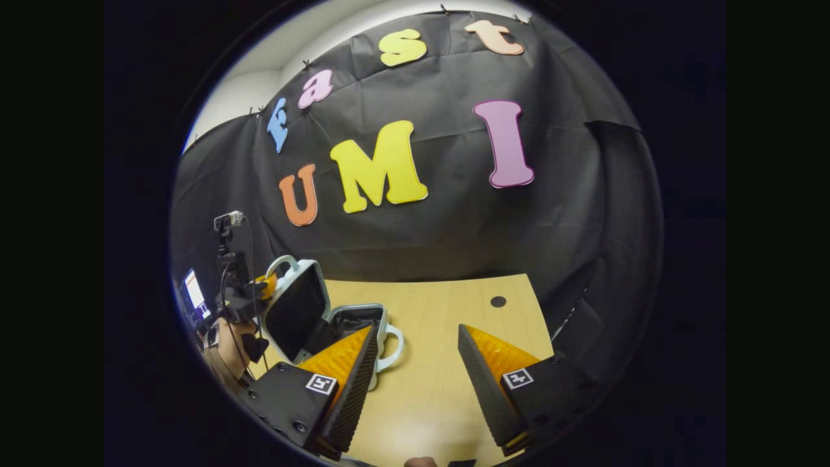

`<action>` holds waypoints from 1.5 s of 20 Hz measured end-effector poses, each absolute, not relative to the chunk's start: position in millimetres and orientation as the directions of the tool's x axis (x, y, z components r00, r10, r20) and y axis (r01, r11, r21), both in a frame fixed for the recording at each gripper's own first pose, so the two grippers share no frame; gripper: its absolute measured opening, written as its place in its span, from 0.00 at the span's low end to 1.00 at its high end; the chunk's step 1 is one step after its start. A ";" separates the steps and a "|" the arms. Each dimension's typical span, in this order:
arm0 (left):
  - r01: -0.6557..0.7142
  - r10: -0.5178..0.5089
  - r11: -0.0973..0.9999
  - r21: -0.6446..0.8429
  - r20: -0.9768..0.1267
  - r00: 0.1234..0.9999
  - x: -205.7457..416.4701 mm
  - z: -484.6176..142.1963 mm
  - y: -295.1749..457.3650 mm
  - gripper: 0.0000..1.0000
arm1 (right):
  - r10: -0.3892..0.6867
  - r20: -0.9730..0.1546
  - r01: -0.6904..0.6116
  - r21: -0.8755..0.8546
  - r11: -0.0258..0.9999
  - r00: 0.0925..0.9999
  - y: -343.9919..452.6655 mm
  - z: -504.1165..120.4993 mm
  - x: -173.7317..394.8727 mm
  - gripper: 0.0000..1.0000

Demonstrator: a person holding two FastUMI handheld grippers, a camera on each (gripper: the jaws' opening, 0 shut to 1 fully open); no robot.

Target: First open the suitcase, pack the skin care products into it, and then close the suitcase.

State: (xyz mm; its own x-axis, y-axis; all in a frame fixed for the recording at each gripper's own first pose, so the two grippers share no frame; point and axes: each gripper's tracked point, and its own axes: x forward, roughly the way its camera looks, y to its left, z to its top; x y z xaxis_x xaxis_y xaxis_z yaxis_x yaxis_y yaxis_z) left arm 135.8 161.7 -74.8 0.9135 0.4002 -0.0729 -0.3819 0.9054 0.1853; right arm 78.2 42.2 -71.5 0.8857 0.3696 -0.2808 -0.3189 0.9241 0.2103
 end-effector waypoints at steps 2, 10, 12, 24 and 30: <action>-0.330 0.358 0.916 0.229 -0.090 0.929 147.8 -90.8 120.6 0.06 | 0.371 -0.288 -0.321 0.205 0.925 0.883 37.4 -78.0 77.8 0.74; -0.185 0.260 0.926 0.330 -0.201 0.944 169.5 -174.0 34.7 0.07 | 0.361 -0.310 -0.324 0.167 0.931 0.879 20.2 -93.0 65.5 0.79; -0.155 0.237 0.929 0.335 -0.219 0.946 170.0 -192.6 24.1 0.07 | 0.347 -0.301 -0.318 0.142 0.937 0.888 14.3 -94.3 63.6 0.75; 0.054 0.111 0.912 0.406 -0.373 0.921 168.7 -275.1 -32.6 0.37 | 0.295 -0.322 -0.271 0.117 0.955 0.900 -9.2 -110.2 49.6 0.74; 0.029 0.065 0.951 0.308 -0.290 0.955 153.3 -204.0 -40.5 0.95 | 0.251 -0.238 -0.233 0.102 0.967 0.938 -6.5 -64.8 47.4 0.74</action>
State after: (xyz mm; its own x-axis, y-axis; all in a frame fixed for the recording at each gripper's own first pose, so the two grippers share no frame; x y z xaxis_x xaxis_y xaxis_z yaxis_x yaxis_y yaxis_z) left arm 153.3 -40.5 -204.0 0.9547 0.0652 -0.2903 0.0287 0.9510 0.3078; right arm 47.4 -6.5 -64.8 0.9381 0.2510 -0.2385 -0.2328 0.9671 0.1021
